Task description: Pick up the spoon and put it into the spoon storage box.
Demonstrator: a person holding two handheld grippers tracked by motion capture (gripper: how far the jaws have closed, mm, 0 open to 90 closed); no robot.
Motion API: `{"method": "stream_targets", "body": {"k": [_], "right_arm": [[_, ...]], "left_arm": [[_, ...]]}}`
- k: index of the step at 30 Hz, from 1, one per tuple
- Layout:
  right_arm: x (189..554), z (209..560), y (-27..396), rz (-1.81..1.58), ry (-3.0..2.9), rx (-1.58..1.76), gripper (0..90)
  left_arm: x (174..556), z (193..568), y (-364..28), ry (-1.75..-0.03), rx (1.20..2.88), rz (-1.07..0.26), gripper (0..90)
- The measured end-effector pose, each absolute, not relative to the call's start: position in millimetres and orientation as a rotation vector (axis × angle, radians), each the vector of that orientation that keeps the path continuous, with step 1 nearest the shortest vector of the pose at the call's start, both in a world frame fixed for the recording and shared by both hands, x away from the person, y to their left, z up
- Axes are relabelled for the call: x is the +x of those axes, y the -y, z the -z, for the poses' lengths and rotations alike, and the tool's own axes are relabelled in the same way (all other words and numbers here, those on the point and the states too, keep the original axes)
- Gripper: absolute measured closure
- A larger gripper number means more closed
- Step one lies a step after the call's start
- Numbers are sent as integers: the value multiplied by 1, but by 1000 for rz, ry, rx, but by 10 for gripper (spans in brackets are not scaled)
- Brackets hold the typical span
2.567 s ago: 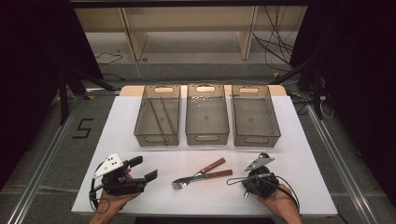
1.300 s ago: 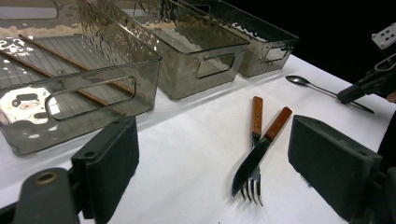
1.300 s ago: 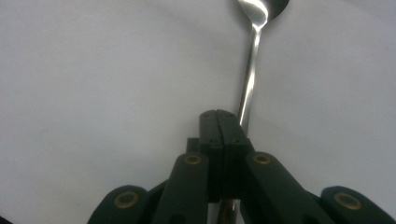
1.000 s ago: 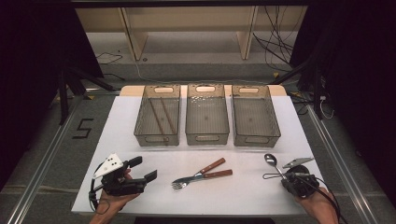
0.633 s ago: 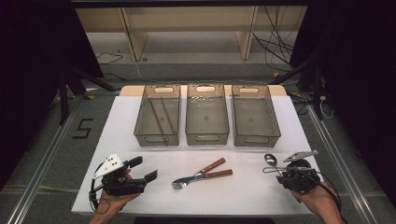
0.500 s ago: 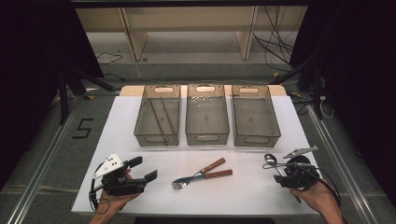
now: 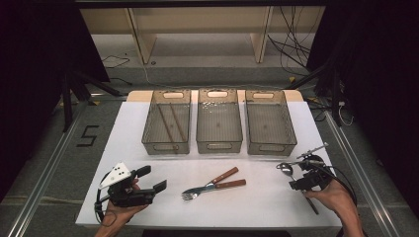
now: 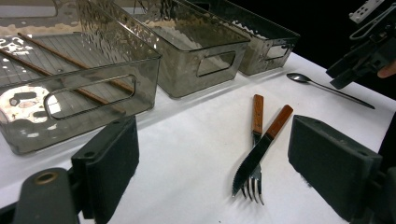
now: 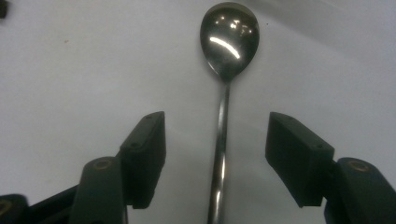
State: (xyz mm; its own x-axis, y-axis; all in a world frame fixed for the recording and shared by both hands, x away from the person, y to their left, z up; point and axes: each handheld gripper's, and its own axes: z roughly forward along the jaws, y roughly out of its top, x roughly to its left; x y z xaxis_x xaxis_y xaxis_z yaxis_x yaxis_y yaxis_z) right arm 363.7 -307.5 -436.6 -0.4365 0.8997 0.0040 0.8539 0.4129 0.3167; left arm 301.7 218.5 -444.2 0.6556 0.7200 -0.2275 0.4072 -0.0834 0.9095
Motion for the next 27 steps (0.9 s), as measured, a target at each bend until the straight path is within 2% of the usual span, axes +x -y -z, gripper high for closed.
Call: {"method": "stream_targets", "body": {"k": [13, 27], "right_arm": [[374, 445, 306, -297, -2551, 1562, 644], [376, 452, 302, -242, -2581, 1533, 787]], "left_arm": [[301, 444, -218, -923, 1702, -333, 159], [302, 444, -218, -921, 1708, -334, 159]]}}
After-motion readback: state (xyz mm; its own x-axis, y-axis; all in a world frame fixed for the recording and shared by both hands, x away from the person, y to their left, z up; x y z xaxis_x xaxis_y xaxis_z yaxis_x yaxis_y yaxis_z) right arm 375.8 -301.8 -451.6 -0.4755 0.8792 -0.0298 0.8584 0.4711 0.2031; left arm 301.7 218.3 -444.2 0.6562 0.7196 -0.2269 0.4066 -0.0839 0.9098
